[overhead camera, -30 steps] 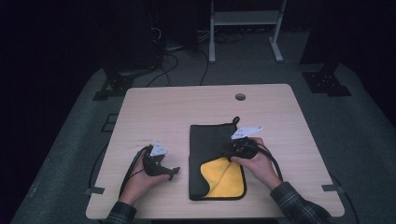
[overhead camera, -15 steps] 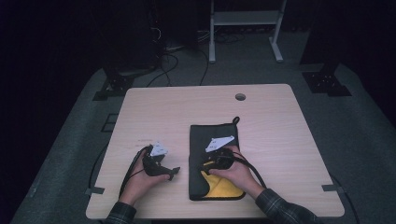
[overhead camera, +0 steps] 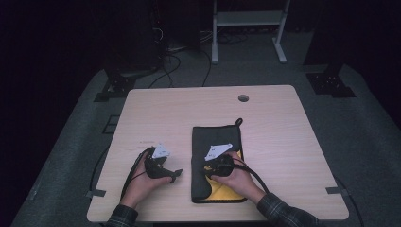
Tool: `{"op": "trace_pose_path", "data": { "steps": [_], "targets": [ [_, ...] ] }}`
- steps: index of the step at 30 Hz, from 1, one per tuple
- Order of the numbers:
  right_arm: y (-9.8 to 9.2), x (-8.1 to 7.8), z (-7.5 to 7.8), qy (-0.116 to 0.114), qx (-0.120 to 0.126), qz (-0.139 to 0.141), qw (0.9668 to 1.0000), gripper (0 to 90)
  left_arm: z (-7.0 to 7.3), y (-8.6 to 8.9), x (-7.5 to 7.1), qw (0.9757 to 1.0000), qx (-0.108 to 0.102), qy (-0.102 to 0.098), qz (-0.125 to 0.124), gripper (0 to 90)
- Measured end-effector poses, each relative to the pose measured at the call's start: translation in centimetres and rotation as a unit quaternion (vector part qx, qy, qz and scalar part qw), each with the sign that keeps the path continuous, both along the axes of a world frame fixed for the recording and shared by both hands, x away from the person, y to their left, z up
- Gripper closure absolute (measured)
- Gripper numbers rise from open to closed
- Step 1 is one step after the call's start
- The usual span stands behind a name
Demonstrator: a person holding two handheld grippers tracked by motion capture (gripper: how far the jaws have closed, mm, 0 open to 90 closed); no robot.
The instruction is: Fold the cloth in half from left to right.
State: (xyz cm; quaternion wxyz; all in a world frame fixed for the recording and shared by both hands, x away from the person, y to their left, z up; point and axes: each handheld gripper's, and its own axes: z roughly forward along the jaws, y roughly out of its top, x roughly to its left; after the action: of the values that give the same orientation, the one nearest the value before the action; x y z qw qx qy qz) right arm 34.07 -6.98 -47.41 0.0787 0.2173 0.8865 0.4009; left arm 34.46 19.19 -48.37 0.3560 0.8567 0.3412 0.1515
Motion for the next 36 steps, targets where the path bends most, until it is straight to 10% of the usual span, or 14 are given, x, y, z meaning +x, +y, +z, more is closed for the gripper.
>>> {"op": "trace_pose_path", "data": {
  "steps": [23,36],
  "targets": [
    [-7.4,-2.9,3.0,0.037,0.066,-0.032,0.9966,81.6,0.0,0.0,0.0,1.0,0.0,0.001,0.0,0.0],
    [-10.7,-5.5,1.7,0.05,0.029,-0.03,0.9979,76.1,0.0,0.0,0.0,1.0,0.0,0.0,0.0,0.0]
  ]
}}
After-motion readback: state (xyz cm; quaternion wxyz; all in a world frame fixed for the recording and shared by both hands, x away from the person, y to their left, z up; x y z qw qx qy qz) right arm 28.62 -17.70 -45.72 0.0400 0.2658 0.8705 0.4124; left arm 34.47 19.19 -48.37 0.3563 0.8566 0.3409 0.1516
